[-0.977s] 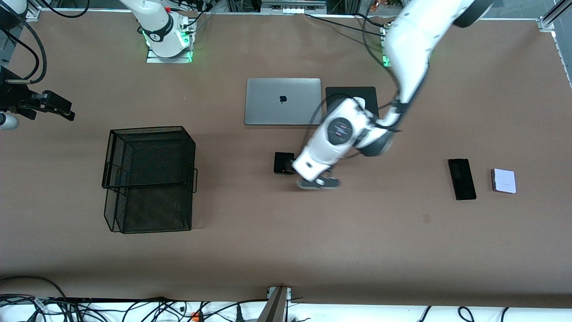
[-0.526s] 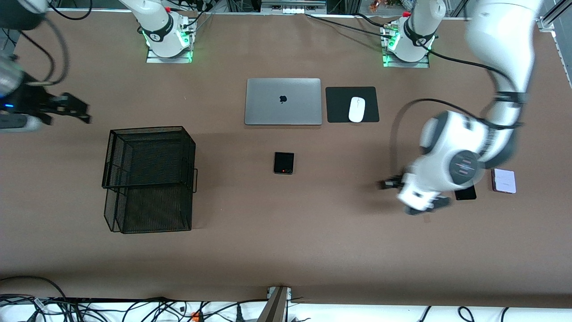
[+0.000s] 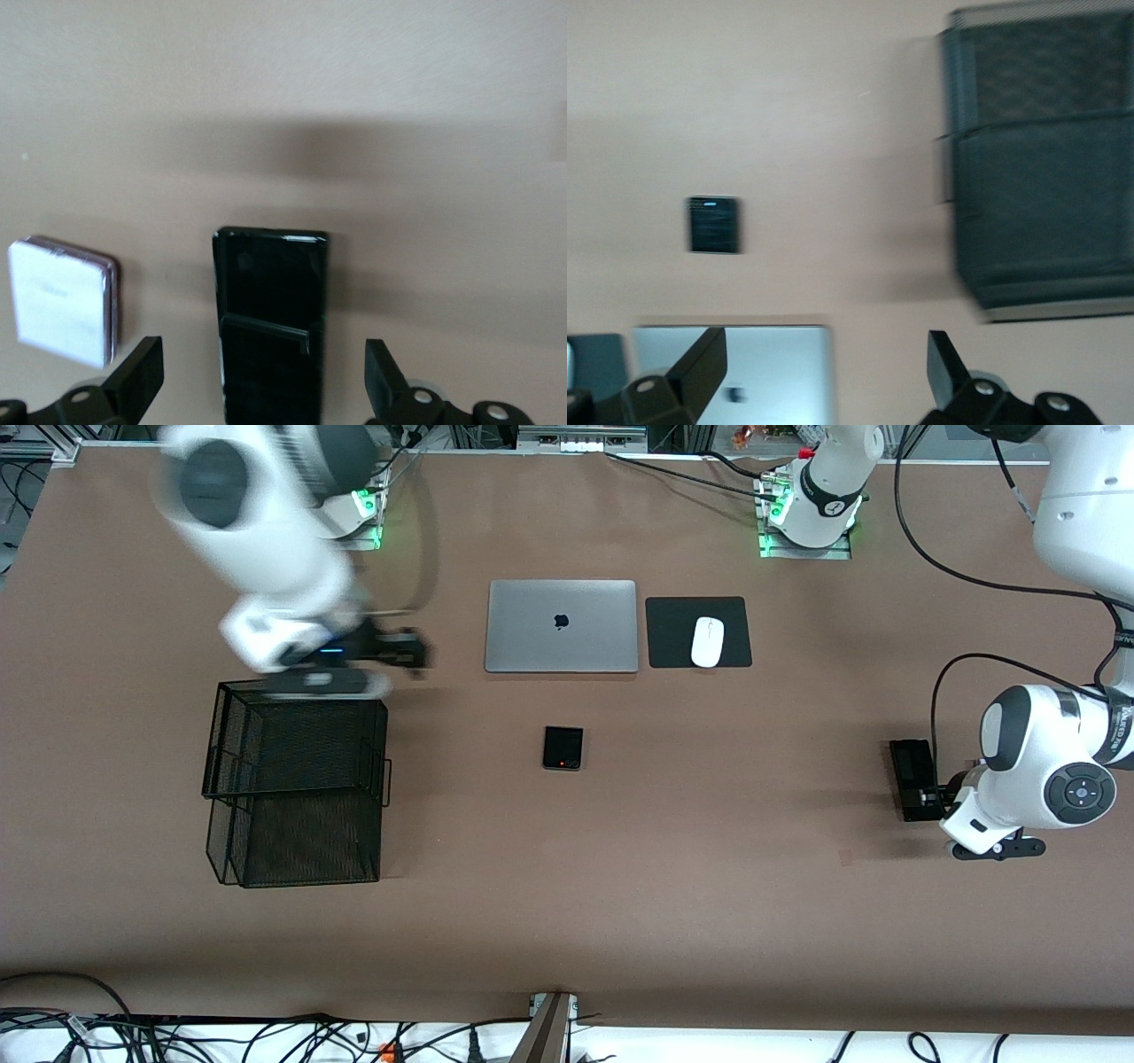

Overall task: Place phones with both arms
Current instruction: 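Grasp the slab phone with the left gripper while the right gripper reaches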

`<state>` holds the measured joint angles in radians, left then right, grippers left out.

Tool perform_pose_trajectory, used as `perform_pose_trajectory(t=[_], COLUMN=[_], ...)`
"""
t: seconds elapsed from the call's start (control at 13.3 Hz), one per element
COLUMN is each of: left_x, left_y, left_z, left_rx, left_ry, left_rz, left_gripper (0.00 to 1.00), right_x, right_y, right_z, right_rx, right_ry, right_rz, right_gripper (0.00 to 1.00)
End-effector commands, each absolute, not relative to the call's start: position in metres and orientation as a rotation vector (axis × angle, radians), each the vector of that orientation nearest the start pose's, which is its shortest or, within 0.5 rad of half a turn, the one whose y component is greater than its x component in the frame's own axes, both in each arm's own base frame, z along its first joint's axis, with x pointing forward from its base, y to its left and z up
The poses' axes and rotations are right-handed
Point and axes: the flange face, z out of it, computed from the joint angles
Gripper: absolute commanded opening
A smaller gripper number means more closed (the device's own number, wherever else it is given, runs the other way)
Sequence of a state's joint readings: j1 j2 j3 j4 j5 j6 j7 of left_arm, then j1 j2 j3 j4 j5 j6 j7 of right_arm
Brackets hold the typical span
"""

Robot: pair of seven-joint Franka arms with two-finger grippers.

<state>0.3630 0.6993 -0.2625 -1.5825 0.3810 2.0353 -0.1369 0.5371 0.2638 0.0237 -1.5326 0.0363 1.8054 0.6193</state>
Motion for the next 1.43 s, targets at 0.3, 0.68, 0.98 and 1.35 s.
perform_pose_trajectory(t=[0.3,0.68,0.98,1.35], left_x=[0.635,0.621,0.622,0.628], left_y=[0.135,0.135,0.134,0.132], left_z=[0.178,0.157,0.158,0.175], left_rx=[-3.038,-3.077,-3.107,-3.094], left_ry=[0.048,0.02,-0.024,-0.043], left_rz=[0.217,0.231,0.237,0.223], left_gripper=[1.0,1.0,0.73,0.32], right_x=[0.504,0.497,0.496,0.508], right_y=[0.528,0.529,0.524,0.518], right_z=[0.398,0.277,0.206,0.176], right_rx=[-3.132,-3.178,-3.136,-3.096], right_ry=[0.269,0.226,0.216,0.223], right_rz=[-0.064,-0.028,-0.087,-0.167], right_gripper=[1.0,1.0,1.0,1.0])
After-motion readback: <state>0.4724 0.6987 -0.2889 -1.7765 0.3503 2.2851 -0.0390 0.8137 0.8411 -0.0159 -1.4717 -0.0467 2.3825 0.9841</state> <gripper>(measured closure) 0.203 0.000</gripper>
